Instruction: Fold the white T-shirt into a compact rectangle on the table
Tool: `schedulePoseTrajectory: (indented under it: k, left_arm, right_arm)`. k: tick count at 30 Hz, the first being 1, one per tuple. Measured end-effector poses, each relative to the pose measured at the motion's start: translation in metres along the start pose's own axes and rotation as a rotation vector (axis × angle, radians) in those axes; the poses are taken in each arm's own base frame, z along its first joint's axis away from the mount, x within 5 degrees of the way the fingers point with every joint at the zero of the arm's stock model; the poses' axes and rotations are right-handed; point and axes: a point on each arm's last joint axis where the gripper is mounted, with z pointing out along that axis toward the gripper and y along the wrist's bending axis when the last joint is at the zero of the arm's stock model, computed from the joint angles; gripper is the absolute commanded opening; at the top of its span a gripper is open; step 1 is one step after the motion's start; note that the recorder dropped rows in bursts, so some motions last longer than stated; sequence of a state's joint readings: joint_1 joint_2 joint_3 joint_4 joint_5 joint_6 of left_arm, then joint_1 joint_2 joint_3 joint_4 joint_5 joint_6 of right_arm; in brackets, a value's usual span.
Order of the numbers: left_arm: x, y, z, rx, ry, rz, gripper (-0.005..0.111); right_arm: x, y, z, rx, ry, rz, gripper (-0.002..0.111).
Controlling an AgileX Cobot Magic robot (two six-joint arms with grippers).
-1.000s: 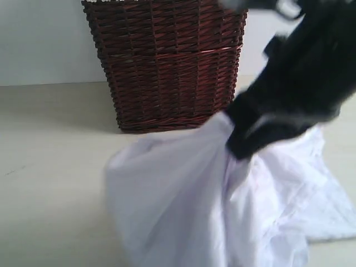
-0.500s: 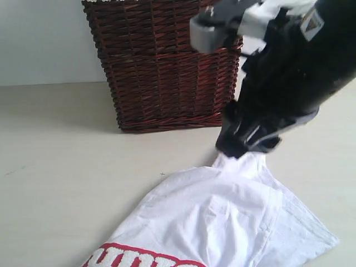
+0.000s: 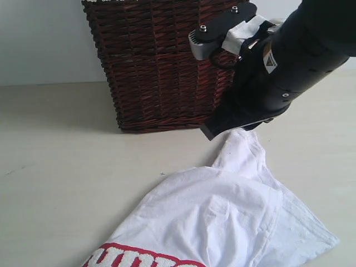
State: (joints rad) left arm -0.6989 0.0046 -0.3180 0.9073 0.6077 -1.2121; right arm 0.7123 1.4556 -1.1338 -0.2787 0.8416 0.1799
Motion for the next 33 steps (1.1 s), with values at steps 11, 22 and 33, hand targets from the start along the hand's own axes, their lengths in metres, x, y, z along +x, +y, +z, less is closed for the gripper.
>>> schedulePoseTrajectory:
  k: [11,22,33]
  left_arm:
    - [-0.001,-0.001,0.0,0.012,-0.011,0.01,0.001]
    - [-0.011,-0.02,-0.003,0.217,-0.127,0.048,0.001]
    - [-0.01,-0.034,-0.006,0.395,-0.159,0.011,0.0]
  right_arm:
    - [0.013,-0.027,0.025,0.171,0.186,0.122,0.044]
    - [0.033,-0.057,0.098,0.096,0.412,0.211,0.043]
    - [0.027,-0.057,0.092,0.071,0.339,0.228,0.043]
